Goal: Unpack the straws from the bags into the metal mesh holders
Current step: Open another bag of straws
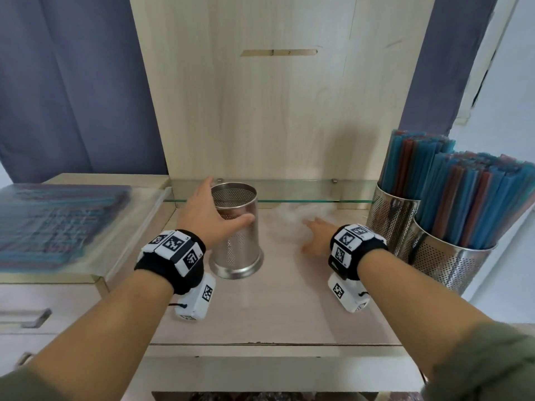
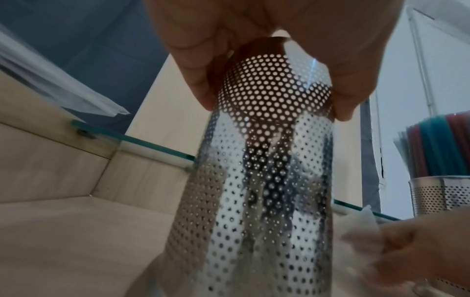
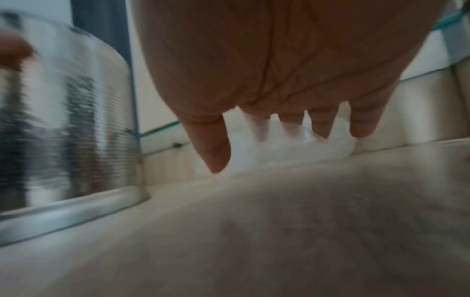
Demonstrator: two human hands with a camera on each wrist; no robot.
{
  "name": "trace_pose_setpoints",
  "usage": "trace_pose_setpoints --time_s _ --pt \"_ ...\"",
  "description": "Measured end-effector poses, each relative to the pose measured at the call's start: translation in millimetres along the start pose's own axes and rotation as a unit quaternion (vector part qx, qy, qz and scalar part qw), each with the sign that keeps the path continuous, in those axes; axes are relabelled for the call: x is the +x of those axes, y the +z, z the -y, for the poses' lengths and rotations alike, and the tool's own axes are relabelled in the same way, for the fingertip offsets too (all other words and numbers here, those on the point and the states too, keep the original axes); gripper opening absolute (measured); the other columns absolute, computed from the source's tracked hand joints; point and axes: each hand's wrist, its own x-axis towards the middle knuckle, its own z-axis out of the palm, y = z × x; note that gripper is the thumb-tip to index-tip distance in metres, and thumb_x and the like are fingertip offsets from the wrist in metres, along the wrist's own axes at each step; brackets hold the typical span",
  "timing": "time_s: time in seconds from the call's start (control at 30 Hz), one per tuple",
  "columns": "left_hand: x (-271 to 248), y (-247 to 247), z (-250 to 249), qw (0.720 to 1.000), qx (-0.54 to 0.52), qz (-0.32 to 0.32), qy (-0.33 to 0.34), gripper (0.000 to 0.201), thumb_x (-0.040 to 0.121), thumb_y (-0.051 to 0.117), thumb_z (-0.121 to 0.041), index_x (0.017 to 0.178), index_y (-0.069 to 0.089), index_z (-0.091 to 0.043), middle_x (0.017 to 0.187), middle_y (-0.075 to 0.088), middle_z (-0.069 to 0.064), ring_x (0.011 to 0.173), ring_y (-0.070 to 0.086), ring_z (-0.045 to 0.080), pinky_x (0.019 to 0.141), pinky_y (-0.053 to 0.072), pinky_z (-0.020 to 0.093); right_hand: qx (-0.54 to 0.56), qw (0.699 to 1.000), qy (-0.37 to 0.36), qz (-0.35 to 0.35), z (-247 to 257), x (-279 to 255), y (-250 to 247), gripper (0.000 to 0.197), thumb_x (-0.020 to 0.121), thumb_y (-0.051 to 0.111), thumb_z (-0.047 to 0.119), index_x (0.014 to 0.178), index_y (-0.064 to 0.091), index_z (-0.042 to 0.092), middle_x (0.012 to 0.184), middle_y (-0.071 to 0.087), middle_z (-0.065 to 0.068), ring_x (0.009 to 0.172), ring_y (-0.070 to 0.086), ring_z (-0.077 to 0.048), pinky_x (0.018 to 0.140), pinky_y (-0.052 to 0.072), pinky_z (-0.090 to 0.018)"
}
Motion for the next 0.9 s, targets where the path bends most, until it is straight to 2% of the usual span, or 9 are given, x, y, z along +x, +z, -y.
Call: trace_pose_setpoints --time_s 0.1,0.23,0.37,0.43,0.5,0.6,0.7,0.77,0.9 --pt "-2.3 4.0 -4.8 1.000 -0.002 0.018 0.012 0.118 0.062 0.081 -0.058 0.152 0.020 -0.013 0.151 0.039 0.004 0.137 0.039 0.021 0.112 0.034 0.038 0.008 0.999 0.031 -0.036 -12.1 17.7 -7.3 0.081 0.093 0.059 0.047 0.158 0.013 0.029 0.164 0.014 -0.008 0.148 0.025 -0.034 0.118 0.028 -0.047" --pt "-3.8 1.5 -8.7 0.999 -0.009 0.033 0.017 0.121 0.061 0.082 -0.059 0.153 0.016 -0.016 0.153 0.036 0.002 0.138 0.038 0.019 0.113 0.034 0.037 -0.023 0.998 0.022 -0.061 7.2 -16.0 -35.8 0.059 0.092 0.061 0.039 0.144 0.045 0.016 0.141 0.054 -0.009 0.126 0.054 -0.029 0.102 0.047 -0.040" --pt "-4.9 3.5 -8.5 0.998 -0.031 0.041 0.022 0.125 0.058 0.084 -0.059 0.153 0.015 -0.019 0.152 0.038 0.000 0.136 0.040 0.017 0.111 0.034 0.034 0.124 0.977 -0.112 -0.129 35.5 -61.7 -52.2 0.073 0.088 0.067 0.026 0.151 0.031 0.025 0.148 0.045 -0.005 0.132 0.048 -0.023 0.097 0.039 -0.028" --pt "-6.6 6.7 -10.0 0.996 -0.065 0.055 0.023 0.131 0.052 0.084 -0.062 0.154 0.013 -0.020 0.148 0.043 -0.003 0.133 0.044 0.014 0.108 0.036 0.031 0.299 0.917 -0.210 -0.161 52.4 -78.3 -51.6 0.075 0.090 0.069 0.025 0.152 0.028 0.026 0.152 0.038 -0.002 0.138 0.039 -0.017 0.100 0.032 -0.022" --pt "-9.1 10.4 -10.1 0.989 -0.118 0.091 0.018 0.147 0.039 0.083 -0.072 0.155 0.007 -0.022 0.140 0.051 -0.009 0.129 0.048 0.010 0.108 0.037 0.030 0.409 0.862 -0.247 -0.167 65.9 -81.1 -41.8 0.086 0.086 0.075 0.034 0.155 0.023 0.024 0.155 0.034 0.000 0.140 0.033 -0.011 0.104 0.030 -0.022" --pt "-13.9 8.0 -7.2 0.975 -0.159 0.156 0.014 0.164 0.026 0.085 -0.075 0.155 -0.005 -0.025 0.139 0.054 -0.008 0.128 0.050 0.008 0.113 0.036 0.037 0.431 0.853 -0.222 -0.193 73.1 -75.0 -24.5 0.110 0.070 0.086 0.045 0.157 0.021 0.023 0.155 0.037 -0.002 0.135 0.037 -0.006 0.107 0.031 -0.023" --pt "-17.2 -8.4 -3.1 0.978 -0.112 0.175 0.023 0.160 0.032 0.090 -0.062 0.155 -0.004 -0.025 0.151 0.041 -0.002 0.138 0.038 0.011 0.116 0.030 0.036 0.457 0.844 -0.193 -0.202 67.9 -71.0 -15.2 0.122 0.060 0.090 0.050 0.156 0.020 0.023 0.147 0.046 -0.002 0.128 0.044 -0.009 0.105 0.036 -0.026" --pt "-16.6 -24.8 6.7 0.986 -0.048 0.159 0.011 0.145 0.043 0.091 -0.050 0.155 0.003 -0.024 0.151 0.038 -0.004 0.141 0.033 0.012 0.114 0.027 0.031 0.471 0.839 -0.178 -0.205 62.9 -69.9 -12.0 0.124 0.056 0.091 0.052 0.155 0.022 0.021 0.144 0.049 -0.002 0.130 0.047 -0.014 0.105 0.038 -0.027" --pt "-16.3 -57.1 22.3 0.998 -0.013 0.051 -0.039 0.118 0.061 0.085 -0.053 0.152 0.019 -0.017 0.150 0.039 0.000 0.140 0.033 0.019 0.108 0.027 0.027 0.493 0.826 -0.161 -0.221 52.1 -72.1 -7.7 0.111 0.059 0.091 0.045 0.149 0.034 0.016 0.127 0.054 0.005 0.121 0.053 -0.013 0.096 0.039 -0.021"
